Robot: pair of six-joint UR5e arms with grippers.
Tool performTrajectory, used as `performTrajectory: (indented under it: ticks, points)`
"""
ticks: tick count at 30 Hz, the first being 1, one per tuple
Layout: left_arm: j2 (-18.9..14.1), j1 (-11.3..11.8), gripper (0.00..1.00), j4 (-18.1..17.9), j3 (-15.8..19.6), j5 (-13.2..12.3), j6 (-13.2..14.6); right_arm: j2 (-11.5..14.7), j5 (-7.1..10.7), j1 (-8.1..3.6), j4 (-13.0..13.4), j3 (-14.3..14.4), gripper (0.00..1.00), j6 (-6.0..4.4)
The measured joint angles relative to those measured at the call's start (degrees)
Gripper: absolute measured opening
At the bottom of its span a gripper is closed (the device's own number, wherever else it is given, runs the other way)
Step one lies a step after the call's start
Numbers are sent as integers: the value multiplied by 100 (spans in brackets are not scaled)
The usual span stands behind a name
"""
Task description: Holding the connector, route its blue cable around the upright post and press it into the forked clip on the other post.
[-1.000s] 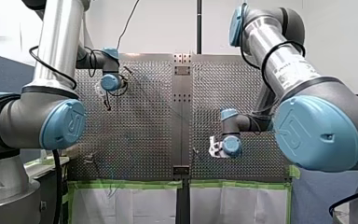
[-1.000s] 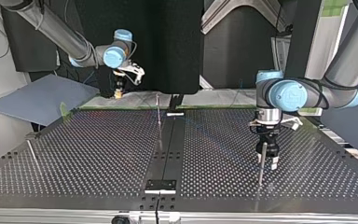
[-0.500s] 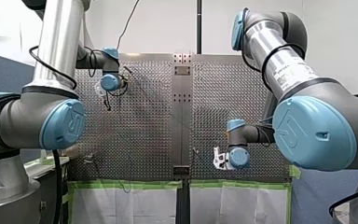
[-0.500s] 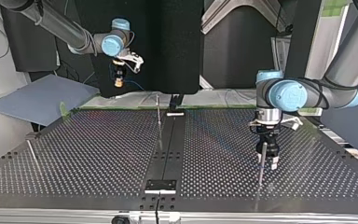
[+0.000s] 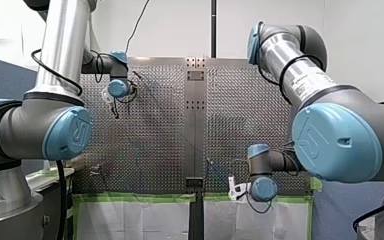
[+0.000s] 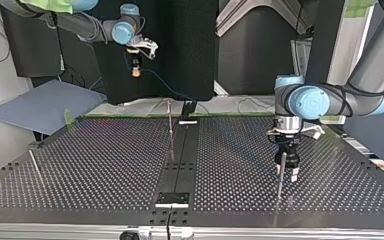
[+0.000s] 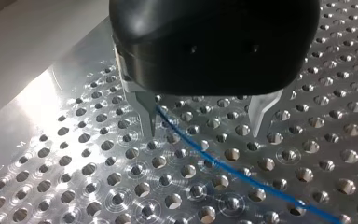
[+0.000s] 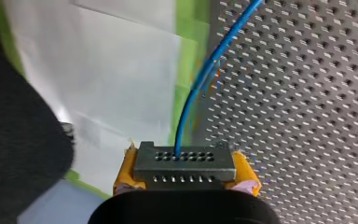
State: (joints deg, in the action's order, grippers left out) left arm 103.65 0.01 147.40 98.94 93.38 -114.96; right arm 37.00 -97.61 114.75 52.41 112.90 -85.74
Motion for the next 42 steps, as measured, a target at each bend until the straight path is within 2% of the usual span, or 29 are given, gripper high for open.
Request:
performTrajectory:
  ticks: [4,9,20,24,29,34,38,42]
  points:
    - [0,0,99,0,0,0,1,-210,210,-83,210,210,0,-9]
    - [0,0,99,0,0,4,7,-436,372,-188,438,438,0,1]
    - [0,1,99,9,0,14,32,-975,372,-455,976,945,0,34]
    - [0,1,99,9,0,16,34,-1101,343,-515,1183,896,0,70]
    - [0,-1,99,9,0,17,35,-1122,441,-560,1426,688,0,169]
    - [0,-1,99,9,0,19,38,-1107,600,-633,1687,483,0,173]
    - [0,0,99,9,0,59,62,-1018,677,-650,1868,435,0,173]
    - [0,-1,99,10,0,75,82,-853,796,-644,2052,499,0,82]
